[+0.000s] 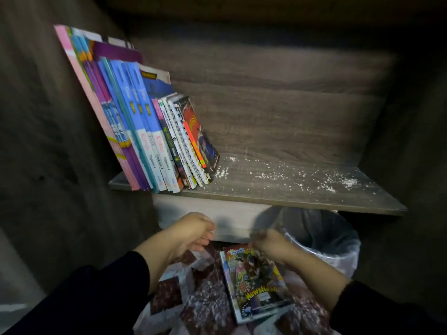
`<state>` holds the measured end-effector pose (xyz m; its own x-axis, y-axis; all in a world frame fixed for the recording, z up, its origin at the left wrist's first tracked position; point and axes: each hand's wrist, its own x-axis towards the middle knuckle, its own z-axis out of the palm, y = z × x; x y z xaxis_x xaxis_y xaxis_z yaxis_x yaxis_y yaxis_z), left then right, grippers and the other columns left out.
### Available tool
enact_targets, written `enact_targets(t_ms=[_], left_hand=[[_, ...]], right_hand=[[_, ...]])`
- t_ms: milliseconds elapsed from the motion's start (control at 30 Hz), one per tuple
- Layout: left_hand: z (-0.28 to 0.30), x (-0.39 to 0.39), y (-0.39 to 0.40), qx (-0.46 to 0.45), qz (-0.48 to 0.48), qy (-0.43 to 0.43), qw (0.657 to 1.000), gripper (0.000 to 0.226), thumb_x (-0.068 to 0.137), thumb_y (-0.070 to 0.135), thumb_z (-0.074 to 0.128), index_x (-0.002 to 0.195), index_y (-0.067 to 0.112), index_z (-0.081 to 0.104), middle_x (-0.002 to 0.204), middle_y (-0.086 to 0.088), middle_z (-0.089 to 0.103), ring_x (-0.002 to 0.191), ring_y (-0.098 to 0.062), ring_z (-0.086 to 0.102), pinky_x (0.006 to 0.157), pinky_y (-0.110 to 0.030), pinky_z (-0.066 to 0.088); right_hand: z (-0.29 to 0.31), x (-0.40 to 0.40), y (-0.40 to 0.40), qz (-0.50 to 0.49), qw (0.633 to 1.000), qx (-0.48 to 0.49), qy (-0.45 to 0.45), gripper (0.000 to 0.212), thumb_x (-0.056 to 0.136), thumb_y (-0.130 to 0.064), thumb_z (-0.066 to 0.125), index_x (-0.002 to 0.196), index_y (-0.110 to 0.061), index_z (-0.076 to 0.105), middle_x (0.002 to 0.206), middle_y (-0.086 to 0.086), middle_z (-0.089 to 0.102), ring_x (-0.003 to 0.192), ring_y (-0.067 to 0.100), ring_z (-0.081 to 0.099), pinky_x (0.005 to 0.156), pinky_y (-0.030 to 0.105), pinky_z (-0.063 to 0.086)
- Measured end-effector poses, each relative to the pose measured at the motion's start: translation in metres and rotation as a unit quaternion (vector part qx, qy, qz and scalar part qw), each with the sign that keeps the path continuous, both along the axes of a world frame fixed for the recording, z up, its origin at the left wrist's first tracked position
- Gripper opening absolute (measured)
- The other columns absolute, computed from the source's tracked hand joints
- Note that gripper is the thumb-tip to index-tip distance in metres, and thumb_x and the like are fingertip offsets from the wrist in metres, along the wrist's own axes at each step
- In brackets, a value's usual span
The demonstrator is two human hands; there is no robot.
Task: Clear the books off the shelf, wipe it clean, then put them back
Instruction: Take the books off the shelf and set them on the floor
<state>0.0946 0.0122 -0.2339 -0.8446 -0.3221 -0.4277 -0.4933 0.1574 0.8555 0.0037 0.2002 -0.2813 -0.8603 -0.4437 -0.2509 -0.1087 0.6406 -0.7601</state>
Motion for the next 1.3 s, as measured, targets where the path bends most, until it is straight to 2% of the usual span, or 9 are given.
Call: enact_targets(t_ms=[100,233,300,367,567,700,900,1167,1300], left_hand=[[0.034,0.012,0.007,-0.039,0.019,0.062,0.997,0.008,0.093,0.016,0.053,0.099,0.015,0.059,0.092,-0.008,0.064,0.083,-0.020,0.058,0.068,-0.026,0.048],[0.077,0.012,-0.004,-0.095,0.140,0.194,0.966,0.023,0.088,-0.001,0.049,0.075,0.015,0.059,0.082,-0.009,0.062,0.077,-0.025,0.060,0.066,-0.029,0.050],[0.094,0.009,-0.015,-0.141,0.204,0.244,0.938,0.022,0.085,-0.001,0.049,0.076,0.013,0.063,0.086,-0.012,0.066,0.086,-0.033,0.065,0.077,-0.039,0.057],[0.109,0.010,-0.020,-0.210,0.242,0.264,0.910,0.022,0.088,0.003,0.049,0.097,0.007,0.069,0.099,-0.012,0.070,0.094,-0.032,0.065,0.082,-0.032,0.053],[0.130,0.006,-0.029,-0.338,0.269,0.312,0.846,0.027,0.093,0.002,0.045,0.103,-0.002,0.069,0.098,-0.017,0.071,0.072,-0.020,0.056,0.055,-0.020,0.039],[0.126,-0.006,-0.040,-0.397,0.245,0.285,0.837,0.020,0.088,0.006,0.046,0.085,0.003,0.066,0.079,-0.013,0.068,0.067,-0.025,0.060,0.051,-0.026,0.040],[0.137,-0.024,-0.031,-0.428,0.189,0.206,0.860,0.029,0.092,0.029,0.057,0.105,0.002,0.052,0.102,-0.015,0.066,0.093,-0.033,0.064,0.075,-0.036,0.052],[0.151,-0.064,-0.026,-0.283,0.251,0.181,0.908,0.073,0.083,0.038,0.070,0.127,-0.001,0.027,0.120,-0.021,0.059,0.108,-0.040,0.060,0.085,-0.041,0.048],[0.149,-0.074,-0.023,-0.299,0.283,0.198,0.890,0.065,0.086,0.031,0.065,0.127,-0.001,0.027,0.121,-0.021,0.058,0.113,-0.043,0.055,0.087,-0.043,0.047]], right_hand=[[0.043,0.016,-0.014,0.023,0.997,-0.069,0.018,0.016,0.091,-0.007,0.055,0.086,-0.003,0.070,0.081,0.007,0.065,0.065,0.012,0.057,0.055,0.016,0.047],[0.094,0.024,-0.044,0.042,0.986,-0.110,0.116,0.015,0.089,-0.014,0.061,0.076,-0.023,0.064,0.069,-0.013,0.061,0.063,-0.001,0.053,0.058,0.013,0.041],[0.114,0.026,-0.064,0.042,0.979,-0.117,0.162,0.009,0.086,-0.013,0.063,0.089,-0.020,0.068,0.084,-0.002,0.068,0.077,0.009,0.060,0.072,0.022,0.049],[0.127,0.026,-0.085,0.042,0.973,-0.102,0.202,0.024,0.085,-0.013,0.063,0.109,-0.012,0.067,0.104,0.006,0.070,0.095,0.018,0.064,0.083,0.024,0.047],[0.133,0.011,-0.135,0.047,0.971,-0.022,0.235,0.062,0.078,-0.027,0.071,0.133,-0.017,0.044,0.118,0.008,0.063,0.105,0.026,0.062,0.084,0.028,0.050],[0.128,0.003,-0.146,0.036,0.972,-0.001,0.234,0.063,0.077,-0.037,0.072,0.129,-0.015,0.043,0.116,0.007,0.062,0.105,0.025,0.062,0.083,0.031,0.051],[0.125,-0.006,-0.138,0.035,0.965,0.003,0.261,0.042,0.080,-0.028,0.064,0.120,-0.015,0.057,0.112,0.013,0.065,0.101,0.030,0.062,0.078,0.027,0.046],[0.104,-0.040,-0.109,0.117,0.970,-0.130,0.166,0.061,0.076,-0.018,0.075,0.133,-0.021,0.055,0.122,-0.003,0.066,0.108,0.010,0.062,0.099,0.026,0.047],[0.103,-0.044,-0.085,0.056,0.973,-0.203,0.095,0.011,0.087,-0.013,0.065,0.094,-0.021,0.068,0.082,0.000,0.068,0.071,0.013,0.060,0.065,0.026,0.051]])
